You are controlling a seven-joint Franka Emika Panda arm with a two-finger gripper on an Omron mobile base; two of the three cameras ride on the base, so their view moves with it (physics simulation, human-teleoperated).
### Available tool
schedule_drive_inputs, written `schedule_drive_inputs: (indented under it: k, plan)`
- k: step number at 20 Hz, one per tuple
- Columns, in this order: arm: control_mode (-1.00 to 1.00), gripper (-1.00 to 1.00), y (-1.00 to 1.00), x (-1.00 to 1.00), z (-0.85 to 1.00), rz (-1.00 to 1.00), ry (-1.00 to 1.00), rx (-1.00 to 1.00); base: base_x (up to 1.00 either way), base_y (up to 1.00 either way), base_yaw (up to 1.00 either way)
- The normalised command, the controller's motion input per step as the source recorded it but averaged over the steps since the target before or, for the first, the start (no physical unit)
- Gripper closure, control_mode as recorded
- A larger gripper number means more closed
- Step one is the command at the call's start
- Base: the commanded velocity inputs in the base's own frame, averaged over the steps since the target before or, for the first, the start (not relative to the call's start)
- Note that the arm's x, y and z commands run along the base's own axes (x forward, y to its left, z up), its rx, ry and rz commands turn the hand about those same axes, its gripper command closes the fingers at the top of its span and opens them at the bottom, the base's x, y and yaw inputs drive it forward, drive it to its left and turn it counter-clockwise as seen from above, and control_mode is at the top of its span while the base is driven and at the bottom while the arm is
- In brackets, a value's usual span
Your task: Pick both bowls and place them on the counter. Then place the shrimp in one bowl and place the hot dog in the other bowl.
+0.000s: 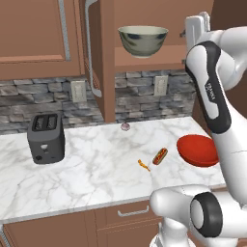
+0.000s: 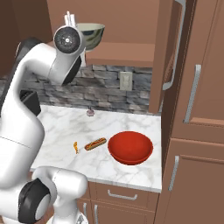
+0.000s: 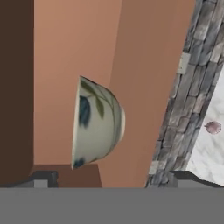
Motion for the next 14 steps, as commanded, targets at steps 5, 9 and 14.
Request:
schedule_drive_inputs:
  k: [5, 9, 14]
  plan:
    - [-1.0, -1.0, 0.1, 0.38, 0.05, 0.0, 0.0, 0.0, 0.0, 0.0, 0.0]
    - [-1.0, -1.0, 0.05, 0.46, 0.0, 0.0, 0.04, -0.01, 0.0, 0.0, 0.0]
    - [-1.0, -1.0, 0.0, 0.55, 0.0, 0.0, 0.08, 0.0, 0.0, 0.0, 0.0]
